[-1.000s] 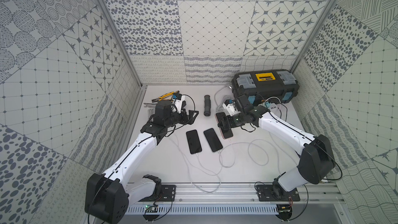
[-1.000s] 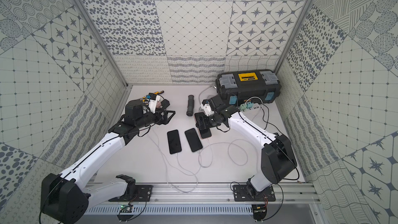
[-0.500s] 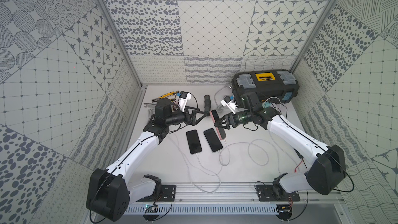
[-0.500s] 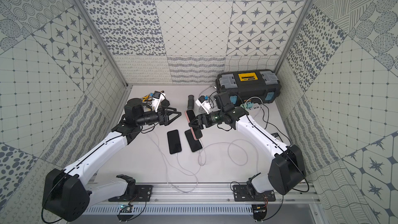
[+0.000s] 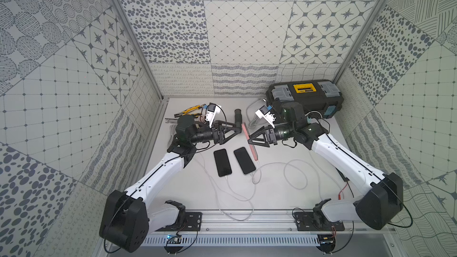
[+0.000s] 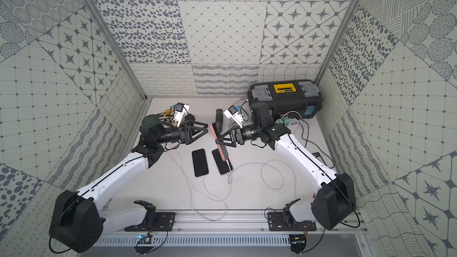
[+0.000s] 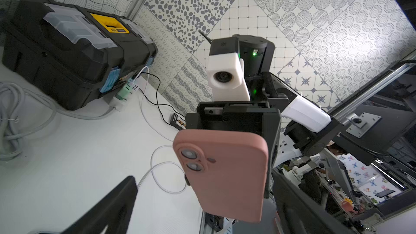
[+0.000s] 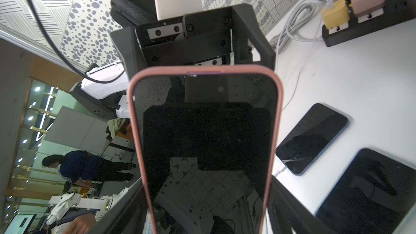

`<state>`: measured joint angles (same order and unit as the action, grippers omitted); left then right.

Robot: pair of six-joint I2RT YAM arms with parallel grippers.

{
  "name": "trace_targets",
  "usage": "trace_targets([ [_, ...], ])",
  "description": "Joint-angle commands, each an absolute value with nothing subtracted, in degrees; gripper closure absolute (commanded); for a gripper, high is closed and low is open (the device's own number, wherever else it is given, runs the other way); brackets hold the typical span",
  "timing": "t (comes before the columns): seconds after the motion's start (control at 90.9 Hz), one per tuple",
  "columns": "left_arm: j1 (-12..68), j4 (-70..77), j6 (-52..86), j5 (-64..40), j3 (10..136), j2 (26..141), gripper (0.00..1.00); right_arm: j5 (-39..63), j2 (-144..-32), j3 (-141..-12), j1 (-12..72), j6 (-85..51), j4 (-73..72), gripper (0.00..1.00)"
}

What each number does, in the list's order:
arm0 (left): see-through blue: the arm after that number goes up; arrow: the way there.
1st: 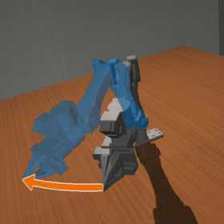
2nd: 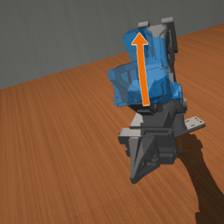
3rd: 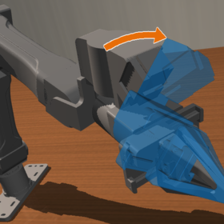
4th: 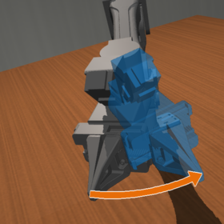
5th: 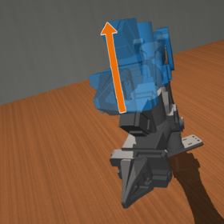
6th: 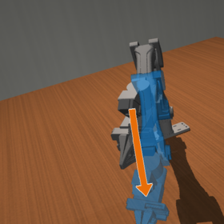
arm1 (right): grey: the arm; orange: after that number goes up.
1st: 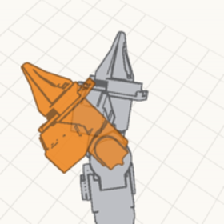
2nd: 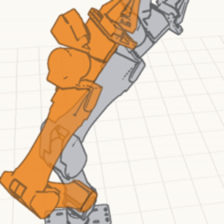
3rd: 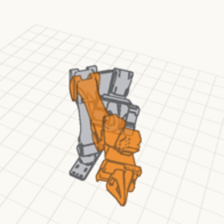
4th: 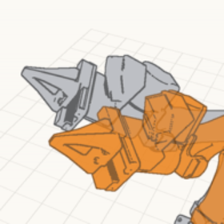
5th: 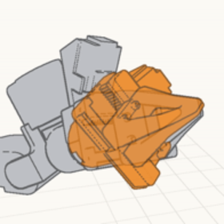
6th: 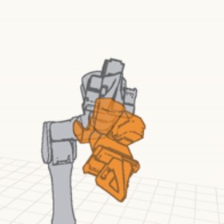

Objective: Unplug the charging cable from the phone
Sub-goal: Pick up the phone at the center of the board.

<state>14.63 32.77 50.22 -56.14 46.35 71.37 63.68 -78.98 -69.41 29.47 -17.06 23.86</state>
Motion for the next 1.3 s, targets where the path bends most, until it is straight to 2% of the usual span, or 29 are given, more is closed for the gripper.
trace_targets([
  [0.0, 15.9, 49.1, 60.9, -59.9, 45.9, 73.6, 0.02, 68.7, -77.1, -68.8, 29.3, -19.3, 17.6, 0.32],
  [0.308, 19.0, 51.3, 62.1, -58.9, 46.1, 75.9, 0.02, 68.9, -76.8, -66.9, 29.5, -22.8, 12.0, 0.33],
  [0.781, 20.4, 51.7, 63.4, -58.1, 46.0, 78.2, 0.03, 67.2, -77.2, -67.0, 30.1, -22.6, 11.4, 0.33],
  [1.123, 20.4, 55.7, 65.2, -58.3, 45.2, 79.4, 0.34, 66.7, -77.5, -66.5, 30.1, -22.5, 11.5, 0.32],
  [1.288, 20.4, 58.4, 66.8, -58.3, 45.1, 80.1, 0.68, 66.6, -77.1, -66.1, 30.1, -22.1, 11.5, 0.2],
])
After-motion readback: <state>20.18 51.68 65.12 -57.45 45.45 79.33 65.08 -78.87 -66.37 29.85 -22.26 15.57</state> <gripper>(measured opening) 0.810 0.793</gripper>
